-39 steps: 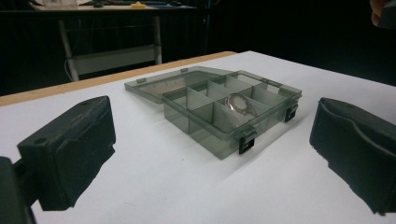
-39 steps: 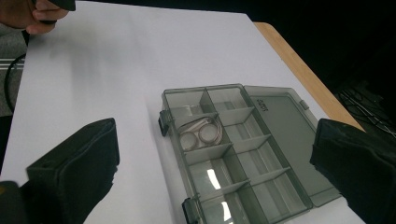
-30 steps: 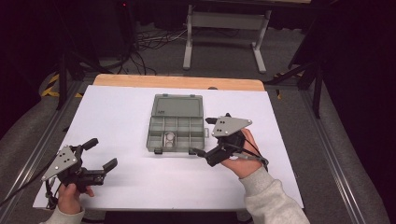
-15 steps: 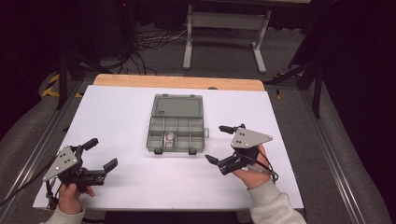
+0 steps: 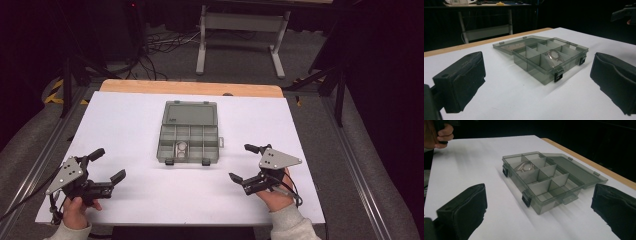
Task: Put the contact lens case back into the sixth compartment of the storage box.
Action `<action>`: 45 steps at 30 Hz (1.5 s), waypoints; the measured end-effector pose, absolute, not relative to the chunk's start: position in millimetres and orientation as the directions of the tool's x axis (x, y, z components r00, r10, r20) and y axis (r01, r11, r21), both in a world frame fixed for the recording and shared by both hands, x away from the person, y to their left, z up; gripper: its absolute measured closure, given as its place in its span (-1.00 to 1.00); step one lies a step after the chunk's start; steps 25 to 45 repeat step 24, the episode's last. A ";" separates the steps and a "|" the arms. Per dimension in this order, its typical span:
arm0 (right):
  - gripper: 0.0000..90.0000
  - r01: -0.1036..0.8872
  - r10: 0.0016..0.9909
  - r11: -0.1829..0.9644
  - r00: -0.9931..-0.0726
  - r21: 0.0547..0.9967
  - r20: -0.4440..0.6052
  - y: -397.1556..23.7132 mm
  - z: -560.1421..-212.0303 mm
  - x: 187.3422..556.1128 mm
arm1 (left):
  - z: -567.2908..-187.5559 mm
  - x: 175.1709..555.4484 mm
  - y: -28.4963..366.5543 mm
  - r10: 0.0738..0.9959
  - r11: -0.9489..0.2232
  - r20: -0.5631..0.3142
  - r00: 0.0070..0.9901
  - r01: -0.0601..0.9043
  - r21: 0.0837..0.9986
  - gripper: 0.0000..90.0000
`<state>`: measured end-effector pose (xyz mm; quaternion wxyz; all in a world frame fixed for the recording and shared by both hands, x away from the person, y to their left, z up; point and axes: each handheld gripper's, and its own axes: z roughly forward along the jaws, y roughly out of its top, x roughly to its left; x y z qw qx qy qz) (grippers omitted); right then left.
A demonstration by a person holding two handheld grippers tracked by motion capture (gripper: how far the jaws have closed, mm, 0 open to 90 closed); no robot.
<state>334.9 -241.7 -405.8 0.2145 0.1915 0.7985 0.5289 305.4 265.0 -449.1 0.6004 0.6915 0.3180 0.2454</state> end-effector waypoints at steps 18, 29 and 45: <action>-0.98 0.167 0.593 0.322 -0.803 0.932 -0.062 -254.6 -447.0 331.2 | -456.8 307.1 261.3 0.730 -0.065 -0.062 0.680 0.160 0.985 -0.98; -0.99 0.153 0.603 0.301 -0.795 0.941 -0.064 -256.9 -446.3 329.9 | -458.2 308.2 262.9 0.741 -0.061 -0.062 0.668 0.160 0.985 -0.98; -0.99 0.153 0.603 0.301 -0.795 0.941 -0.064 -256.9 -446.3 329.9 | -458.2 308.2 262.9 0.741 -0.061 -0.062 0.668 0.160 0.985 -0.98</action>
